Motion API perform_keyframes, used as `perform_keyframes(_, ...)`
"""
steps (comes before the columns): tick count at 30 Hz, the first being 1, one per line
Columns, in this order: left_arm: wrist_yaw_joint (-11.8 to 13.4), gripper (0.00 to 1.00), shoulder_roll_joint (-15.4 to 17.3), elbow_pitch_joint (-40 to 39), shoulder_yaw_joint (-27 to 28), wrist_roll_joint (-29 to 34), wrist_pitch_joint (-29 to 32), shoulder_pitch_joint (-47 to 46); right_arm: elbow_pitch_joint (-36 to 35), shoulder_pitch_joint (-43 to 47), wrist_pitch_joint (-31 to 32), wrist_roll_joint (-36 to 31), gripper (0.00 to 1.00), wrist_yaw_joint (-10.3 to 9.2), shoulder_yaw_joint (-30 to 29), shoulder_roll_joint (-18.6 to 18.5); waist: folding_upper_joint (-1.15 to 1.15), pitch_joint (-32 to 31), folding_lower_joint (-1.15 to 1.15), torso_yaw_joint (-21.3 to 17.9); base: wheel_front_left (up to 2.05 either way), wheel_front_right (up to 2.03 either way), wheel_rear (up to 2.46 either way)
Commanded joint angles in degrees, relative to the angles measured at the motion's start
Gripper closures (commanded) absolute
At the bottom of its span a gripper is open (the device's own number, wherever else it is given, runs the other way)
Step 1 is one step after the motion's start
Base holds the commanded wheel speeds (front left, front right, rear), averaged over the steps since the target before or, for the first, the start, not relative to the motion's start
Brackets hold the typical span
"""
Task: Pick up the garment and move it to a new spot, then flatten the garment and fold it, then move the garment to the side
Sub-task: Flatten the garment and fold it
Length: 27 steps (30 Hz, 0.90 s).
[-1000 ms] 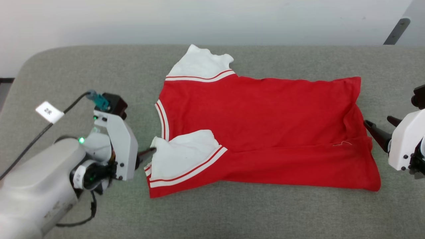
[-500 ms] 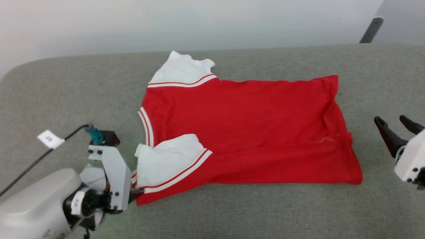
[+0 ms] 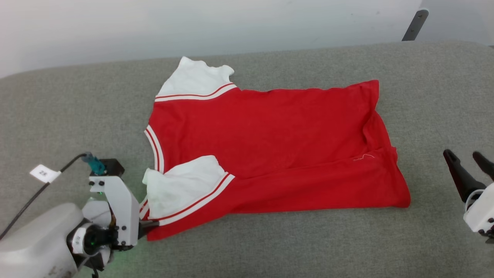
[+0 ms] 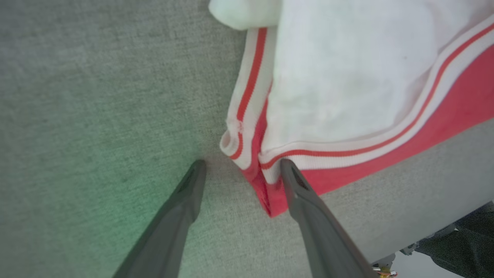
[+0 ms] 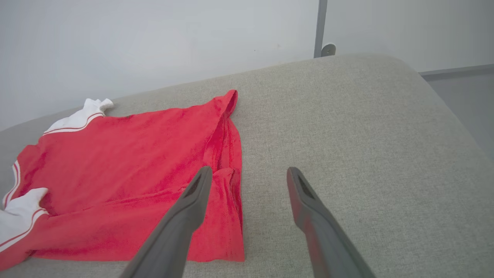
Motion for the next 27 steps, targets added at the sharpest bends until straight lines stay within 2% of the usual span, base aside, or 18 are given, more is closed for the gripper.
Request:
perform_keyframes(1,-0.55,0.00,-1.56,1.59,-0.53,-0.95,0.16,2.06,-0.64,0.85,0.64,0.02,0.00,-0.02,-0.37,0.64,0.00,0.04,0.00,-0.10,0.00,0.00,0.00)
perform_keyframes(3,-1.38,0.00,-2.38,2.72,-0.19,-1.68,0.32,2.25,-1.14,1.20,1.55,0.06,0.00,-0.02,-0.63,1.02,0.00,0.07,0.00,-0.11,0.00,0.00,0.00)
perform_keyframes(4,-1.64,0.10,-2.67,3.26,-0.24,-1.96,0.69,2.26,-1.34,1.39,2.04,-0.07,0.00,-0.02,-0.74,1.12,0.00,0.10,0.00,-0.09,0.00,0.00,0.00)
perform_keyframes(5,-2.30,0.70,-2.92,3.49,-0.39,-1.74,0.88,1.96,-1.47,1.54,2.61,-0.03,0.00,-0.02,-0.83,1.26,0.00,0.16,0.00,-0.05,0.00,0.00,0.00)
perform_keyframes(6,-2.47,1.00,-3.30,4.05,-0.12,-2.14,0.75,1.83,-1.54,1.68,3.31,0.01,0.00,-0.02,-0.95,1.37,0.00,0.23,0.00,0.06,0.00,0.00,0.00)
perform_keyframes(20,-4.52,1.00,-4.57,7.99,1.00,-1.27,-0.64,-0.95,0.91,1.02,15.30,-0.54,0.00,-0.02,1.39,1.86,0.00,2.02,0.00,1.57,0.00,0.00,0.00)
perform_keyframes(27,-5.26,1.00,-5.81,8.39,1.24,-0.74,-0.89,-2.28,5.85,-2.32,17.17,-2.98,0.00,-0.02,2.57,1.18,0.00,3.36,0.00,2.82,0.00,0.00,0.00)
